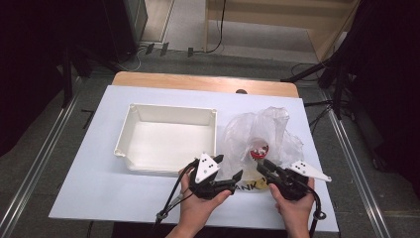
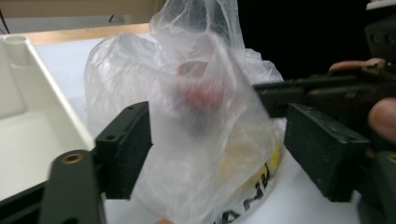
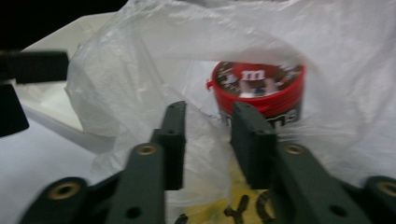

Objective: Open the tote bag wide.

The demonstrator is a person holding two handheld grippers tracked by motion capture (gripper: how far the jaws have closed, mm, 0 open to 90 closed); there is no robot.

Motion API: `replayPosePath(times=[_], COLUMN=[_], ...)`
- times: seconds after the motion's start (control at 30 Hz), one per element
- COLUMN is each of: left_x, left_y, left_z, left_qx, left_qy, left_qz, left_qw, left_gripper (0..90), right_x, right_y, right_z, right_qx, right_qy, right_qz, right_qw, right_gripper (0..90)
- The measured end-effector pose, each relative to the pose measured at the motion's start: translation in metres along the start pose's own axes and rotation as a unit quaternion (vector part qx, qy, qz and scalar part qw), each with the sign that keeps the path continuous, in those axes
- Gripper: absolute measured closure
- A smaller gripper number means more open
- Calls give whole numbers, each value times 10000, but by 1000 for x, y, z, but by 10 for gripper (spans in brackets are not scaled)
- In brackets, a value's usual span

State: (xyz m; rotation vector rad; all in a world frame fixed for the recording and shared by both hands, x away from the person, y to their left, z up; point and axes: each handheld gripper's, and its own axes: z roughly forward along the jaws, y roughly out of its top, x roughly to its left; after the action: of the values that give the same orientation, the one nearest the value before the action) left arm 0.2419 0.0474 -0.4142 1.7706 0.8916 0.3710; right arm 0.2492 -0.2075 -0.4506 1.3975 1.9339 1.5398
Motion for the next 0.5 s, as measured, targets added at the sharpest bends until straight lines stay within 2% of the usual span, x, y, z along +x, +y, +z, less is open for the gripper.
replayPosePath(times=[0.03, 0.07, 0.13, 0.2, 0.23, 0.3, 0.37, 0.43, 0.47, 0.5], left_x=[-2, -2, -4, -3, -3, 1, 5, 10, 10, 12], left_y=[5, 5, 9, 10, 10, 10, 8, 7, 7, 6], left_z=[8, 8, 18, 26, 26, 36, 39, 42, 42, 43], left_qx=[92, 92, 167, 277, 277, 470, 543, 635, 635, 667], left_qy=[17, 17, 77, 190, 190, 389, 371, 381, 381, 405], left_qz=[26, 26, 60, 55, 55, 47, 46, 7, 7, -6], left_qw=[10000, 10000, 9998, 9994, 9994, 9981, 9978, 9973, 9973, 9969], left_gripper=[195, 189, 203, 255, 319, 504, 659, 753, 782, 816], right_x=[4, 4, 7, 8, 8, 6, 5, 3, 3, -3], right_y=[-1, -1, -3, -4, -4, -3, -2, 0, 0, 6], right_z=[6, 6, 11, 12, 12, 9, 6, 1, 1, -3], right_qx=[131, 131, 241, 267, 263, 234, 199, 116, 116, -72], right_qy=[30, 30, 115, 152, 147, 117, -94, -252, -252, -570], right_qz=[-86, -86, -170, -213, -248, -240, -336, -359, -359, -342], right_qw=[9999, 9999, 9995, 9993, 9992, 9994, 9992, 9990, 9990, 9978], right_gripper=[803, 803, 856, 857, 856, 832, 812, 768, 768, 686])
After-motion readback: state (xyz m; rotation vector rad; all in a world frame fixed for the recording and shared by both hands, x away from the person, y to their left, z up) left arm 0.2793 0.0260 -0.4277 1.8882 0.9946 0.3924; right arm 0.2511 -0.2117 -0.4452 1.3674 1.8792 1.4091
